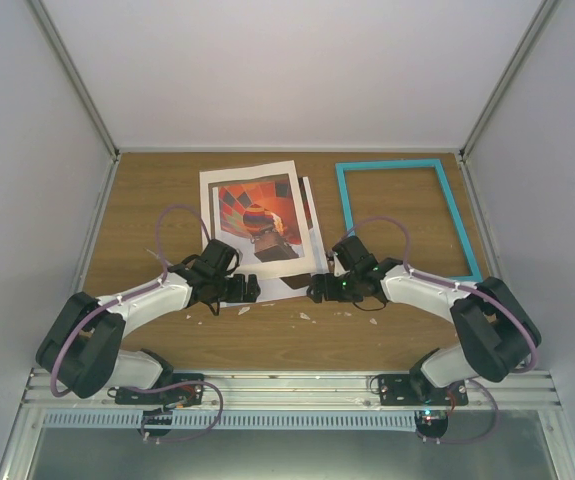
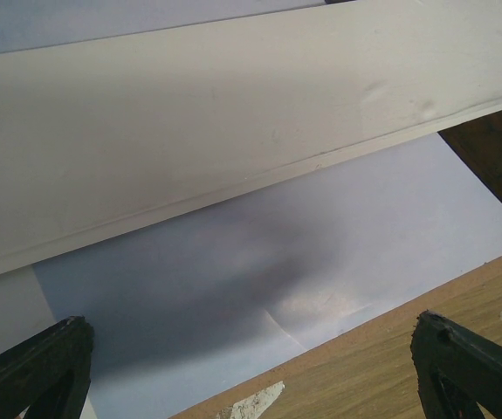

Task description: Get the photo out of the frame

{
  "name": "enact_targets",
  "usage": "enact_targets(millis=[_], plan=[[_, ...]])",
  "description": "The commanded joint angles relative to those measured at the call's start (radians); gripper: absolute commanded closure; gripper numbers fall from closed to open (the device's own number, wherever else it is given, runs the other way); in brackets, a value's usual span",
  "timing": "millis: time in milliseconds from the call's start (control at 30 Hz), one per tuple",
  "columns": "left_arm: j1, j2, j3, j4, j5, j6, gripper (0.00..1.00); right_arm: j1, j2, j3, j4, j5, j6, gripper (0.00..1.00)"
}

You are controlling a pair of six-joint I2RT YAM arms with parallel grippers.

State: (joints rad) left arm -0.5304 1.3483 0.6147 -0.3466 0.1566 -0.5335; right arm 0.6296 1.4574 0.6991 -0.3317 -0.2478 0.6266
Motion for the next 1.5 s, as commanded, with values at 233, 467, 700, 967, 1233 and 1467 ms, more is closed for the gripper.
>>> enact_targets(millis=[233,467,700,967,1233,1467], plan=[[-0.005,0.028,-0.041,0.005,0.024,-0.007,0.01,0.01,-0.051,0.007,-0.035,0.034,0.007,0.11],[-0.005,0.029,-0.042,0.005,0.025,-0.006,0.01,0.01,-0.054,-0.004,-0.012,-0.004,0.004,0.11],[-0.005,0.028,-0.043,0.006,0.024,-0.006,0.01,0.01,-0.023,-0.025,0.037,-0.034,0.008,0.11],[-0.005,0.028,-0.045,0.007,0.026,-0.006,0.01,0.008,0.005,-0.033,0.037,-0.033,0.011,0.11],[-0.005,0.031,-0.047,0.008,0.027,-0.005,0.01,0.003,-0.003,-0.042,0.034,-0.028,0.017,0.11],[-0.005,0.026,-0.048,0.006,0.025,-0.006,0.01,-0.006,-0.029,-0.053,0.03,-0.019,0.025,0.11]])
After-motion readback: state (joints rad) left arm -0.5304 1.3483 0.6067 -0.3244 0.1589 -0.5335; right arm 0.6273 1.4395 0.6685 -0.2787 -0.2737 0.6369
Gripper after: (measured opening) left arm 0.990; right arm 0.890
